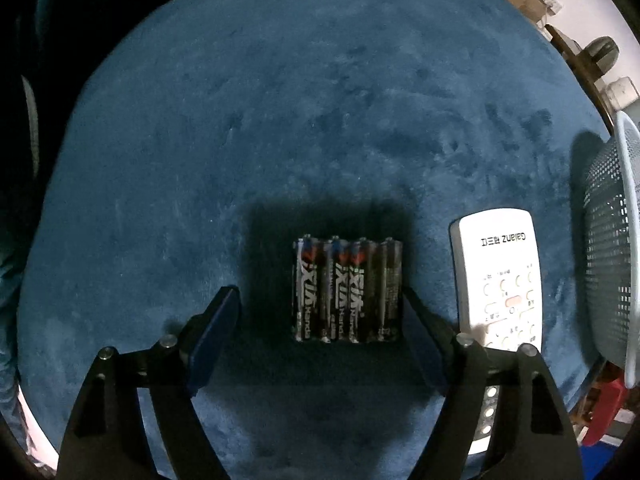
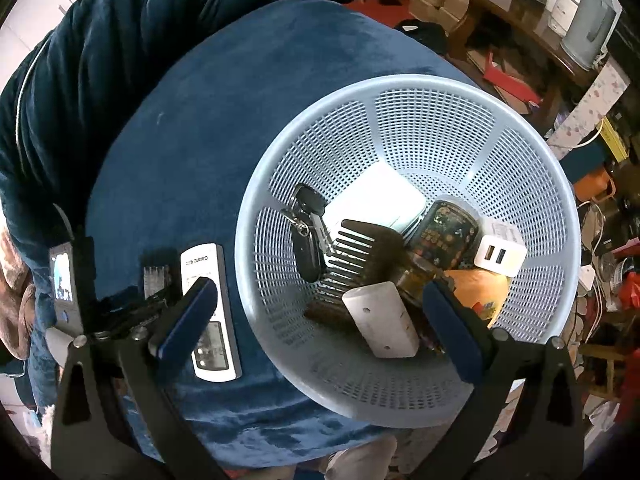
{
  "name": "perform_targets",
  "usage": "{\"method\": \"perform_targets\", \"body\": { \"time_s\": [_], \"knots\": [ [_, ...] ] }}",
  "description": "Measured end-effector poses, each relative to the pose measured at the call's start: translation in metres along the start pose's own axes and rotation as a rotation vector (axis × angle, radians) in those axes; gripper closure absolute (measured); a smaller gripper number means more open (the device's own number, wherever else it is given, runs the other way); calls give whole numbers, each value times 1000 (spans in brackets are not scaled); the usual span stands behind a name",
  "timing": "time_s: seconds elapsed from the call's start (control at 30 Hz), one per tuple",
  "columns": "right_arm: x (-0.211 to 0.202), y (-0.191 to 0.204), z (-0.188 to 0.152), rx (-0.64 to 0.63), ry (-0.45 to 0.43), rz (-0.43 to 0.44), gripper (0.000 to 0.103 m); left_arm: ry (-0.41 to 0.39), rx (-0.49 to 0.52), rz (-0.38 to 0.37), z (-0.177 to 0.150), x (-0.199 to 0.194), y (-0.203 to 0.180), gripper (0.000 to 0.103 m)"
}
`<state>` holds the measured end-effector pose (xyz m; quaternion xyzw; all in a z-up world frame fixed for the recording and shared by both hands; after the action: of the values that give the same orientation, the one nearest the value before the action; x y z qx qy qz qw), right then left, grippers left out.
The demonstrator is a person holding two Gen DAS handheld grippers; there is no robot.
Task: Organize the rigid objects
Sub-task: 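Close the left tool on the four black batteries while the right tool grips the white remote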
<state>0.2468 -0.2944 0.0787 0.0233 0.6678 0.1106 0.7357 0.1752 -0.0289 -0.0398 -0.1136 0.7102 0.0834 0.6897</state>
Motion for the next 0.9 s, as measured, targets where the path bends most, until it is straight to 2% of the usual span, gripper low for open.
{"method": "perform_targets", "body": {
  "time_s": [0.13, 0.2, 0.23, 0.37, 0.53, 0.73, 0.9],
  "knots": [
    [1, 5, 1, -8, 3, 1, 0, -11, 25, -8, -1, -2, 3, 29],
    [2, 8, 1, -14, 3, 0, 0, -6, 55, -18, 2, -2, -5, 41],
    [2, 10, 1, -17, 3, 0, 0, -7, 66, -23, 2, -3, -7, 50],
    [3, 15, 1, -25, 4, -6, 0, -14, 60, -39, 1, -8, -5, 50],
    [6, 25, -2, -35, 16, -1, 0, -40, 17, -43, -6, -21, 18, 50],
    [11, 63, -12, -108, 35, 3, 0, -57, -14, -49, -16, -30, 37, 50],
    [19, 97, -24, -177, 67, 14, 0, -71, -27, -54, -38, -38, 43, 50]
  ]
}}
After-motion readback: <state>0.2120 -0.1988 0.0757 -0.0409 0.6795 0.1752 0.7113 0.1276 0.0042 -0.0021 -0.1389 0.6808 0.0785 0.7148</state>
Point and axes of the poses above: each gripper's, at about its wrist camera, not at the fingertips, and x roughly the way its jaws point, y to its left, z to its top, the point moved 7 cm from there along x, roughly the way its jaws point, and after that the axes turned 12 degrees about y, right-handed, at the moved point
